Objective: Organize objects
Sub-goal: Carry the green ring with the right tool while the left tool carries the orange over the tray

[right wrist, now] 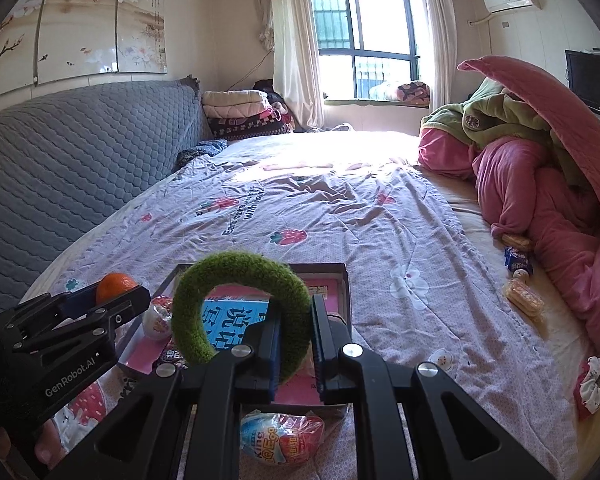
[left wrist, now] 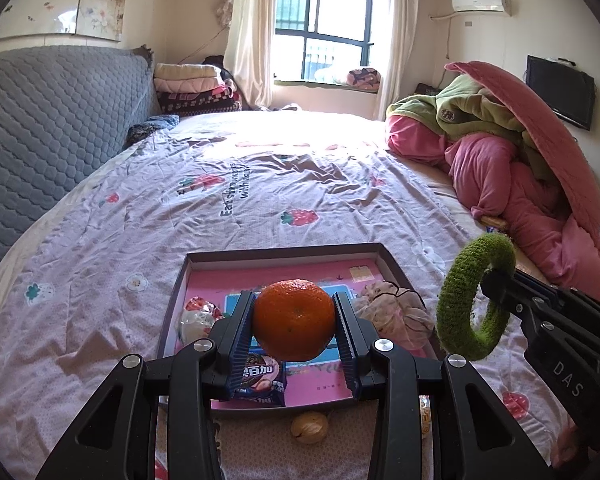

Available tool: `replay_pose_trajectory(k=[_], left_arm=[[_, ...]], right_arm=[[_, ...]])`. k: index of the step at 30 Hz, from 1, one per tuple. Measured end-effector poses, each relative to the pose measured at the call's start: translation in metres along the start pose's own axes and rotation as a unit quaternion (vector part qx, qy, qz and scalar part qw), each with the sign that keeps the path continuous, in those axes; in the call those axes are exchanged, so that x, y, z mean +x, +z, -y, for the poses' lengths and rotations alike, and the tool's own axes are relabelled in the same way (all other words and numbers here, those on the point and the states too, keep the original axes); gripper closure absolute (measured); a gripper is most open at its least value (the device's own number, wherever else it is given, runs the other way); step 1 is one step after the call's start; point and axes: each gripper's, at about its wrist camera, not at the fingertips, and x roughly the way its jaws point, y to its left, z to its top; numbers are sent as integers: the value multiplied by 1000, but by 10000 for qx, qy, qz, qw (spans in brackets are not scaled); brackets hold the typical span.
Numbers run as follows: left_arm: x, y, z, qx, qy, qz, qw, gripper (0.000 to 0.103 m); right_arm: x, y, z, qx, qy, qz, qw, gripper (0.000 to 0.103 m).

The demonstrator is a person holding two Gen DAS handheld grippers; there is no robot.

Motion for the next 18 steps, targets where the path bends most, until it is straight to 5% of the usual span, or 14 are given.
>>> replay_pose_trajectory(k=[18], left_arm=[[62,-16,-11,-136,-79,-373,9992,63]], right_arm=[[64,-21,9,9,-89,-512,9986,90]])
